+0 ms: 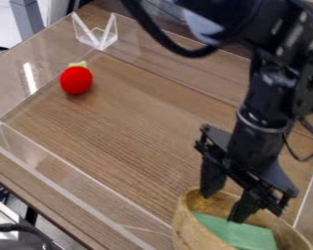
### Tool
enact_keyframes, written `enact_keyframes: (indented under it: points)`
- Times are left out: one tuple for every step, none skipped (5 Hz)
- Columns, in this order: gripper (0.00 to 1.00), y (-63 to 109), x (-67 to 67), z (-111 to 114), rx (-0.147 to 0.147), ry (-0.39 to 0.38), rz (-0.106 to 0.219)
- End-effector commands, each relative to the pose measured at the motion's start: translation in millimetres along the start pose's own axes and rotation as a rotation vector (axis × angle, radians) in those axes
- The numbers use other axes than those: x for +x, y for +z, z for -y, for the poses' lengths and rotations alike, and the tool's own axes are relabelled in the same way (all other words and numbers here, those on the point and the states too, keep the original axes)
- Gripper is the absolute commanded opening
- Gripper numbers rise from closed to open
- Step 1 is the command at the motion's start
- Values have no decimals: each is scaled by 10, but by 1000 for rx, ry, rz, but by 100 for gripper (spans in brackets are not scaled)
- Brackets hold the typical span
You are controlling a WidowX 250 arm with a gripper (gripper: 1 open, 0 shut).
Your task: Put the green stick in the brown bowl
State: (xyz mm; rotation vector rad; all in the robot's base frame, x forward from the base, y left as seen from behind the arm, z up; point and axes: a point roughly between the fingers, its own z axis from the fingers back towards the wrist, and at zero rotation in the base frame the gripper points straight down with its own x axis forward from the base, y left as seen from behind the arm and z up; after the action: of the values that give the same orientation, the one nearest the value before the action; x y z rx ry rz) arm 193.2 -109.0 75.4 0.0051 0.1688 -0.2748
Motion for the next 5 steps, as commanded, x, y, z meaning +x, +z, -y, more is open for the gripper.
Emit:
enact_keyframes:
  points:
    - [100, 363, 50, -86, -16, 61, 105]
    - [100, 479, 108, -321, -15, 180, 146]
    - [100, 521, 183, -412, -20, 259, 186]
    - [100, 475, 219, -430, -6, 300, 211]
    - [100, 427, 243, -451, 3, 327, 217]
